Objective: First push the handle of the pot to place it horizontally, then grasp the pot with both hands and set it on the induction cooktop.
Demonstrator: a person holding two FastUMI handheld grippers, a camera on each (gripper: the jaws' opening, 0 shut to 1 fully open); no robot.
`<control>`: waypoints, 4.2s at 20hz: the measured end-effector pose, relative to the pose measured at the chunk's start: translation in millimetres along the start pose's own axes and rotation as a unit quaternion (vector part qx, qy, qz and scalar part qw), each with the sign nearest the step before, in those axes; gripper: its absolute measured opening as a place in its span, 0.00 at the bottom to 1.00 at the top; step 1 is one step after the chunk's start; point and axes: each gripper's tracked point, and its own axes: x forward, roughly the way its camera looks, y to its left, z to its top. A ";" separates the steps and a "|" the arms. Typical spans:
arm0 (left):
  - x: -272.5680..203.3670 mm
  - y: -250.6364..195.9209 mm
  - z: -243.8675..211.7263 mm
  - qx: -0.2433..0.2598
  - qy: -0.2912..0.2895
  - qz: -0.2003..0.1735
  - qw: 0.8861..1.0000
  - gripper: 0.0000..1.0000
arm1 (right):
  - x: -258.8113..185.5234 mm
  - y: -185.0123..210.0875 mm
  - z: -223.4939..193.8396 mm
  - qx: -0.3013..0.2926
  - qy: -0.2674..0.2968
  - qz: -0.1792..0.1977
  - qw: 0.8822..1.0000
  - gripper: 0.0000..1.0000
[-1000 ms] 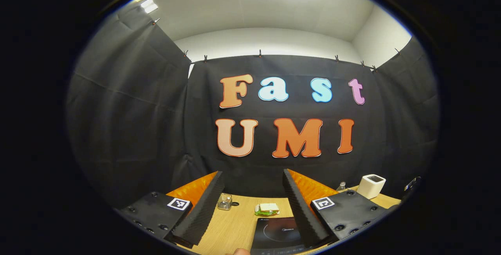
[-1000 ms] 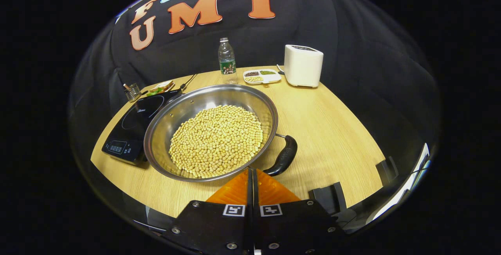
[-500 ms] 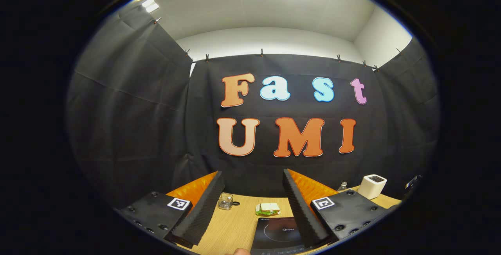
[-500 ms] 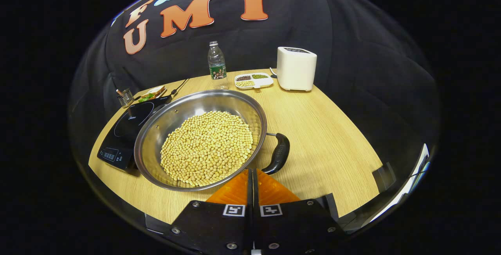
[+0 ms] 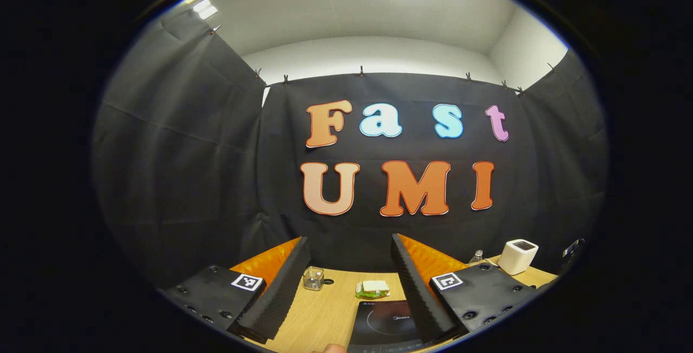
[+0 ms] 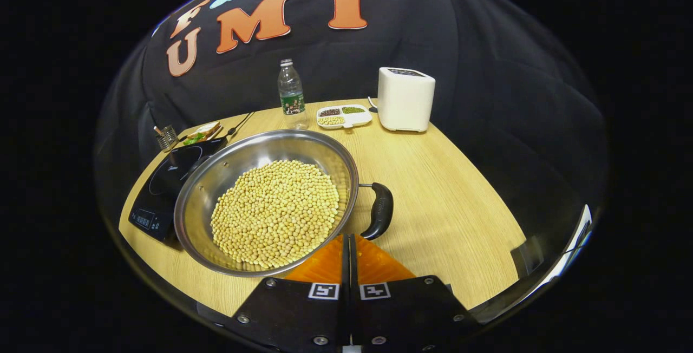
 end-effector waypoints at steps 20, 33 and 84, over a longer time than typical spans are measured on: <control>14.1 -15.6 -16.4 0.004 0.017 -0.008 1.000 0.99 | 39.3 -14.7 31.5 -0.011 -0.008 -0.012 1.000 0.00; 22.8 -65.2 -76.1 -0.012 0.075 -0.033 0.997 0.99 | 60.4 -16.9 47.0 -0.013 -0.011 -0.007 1.000 0.00; 7.6 -319.0 -423.9 -0.040 0.465 -0.124 0.875 0.56 | 125.5 -3.9 62.0 0.036 0.015 0.015 0.999 0.54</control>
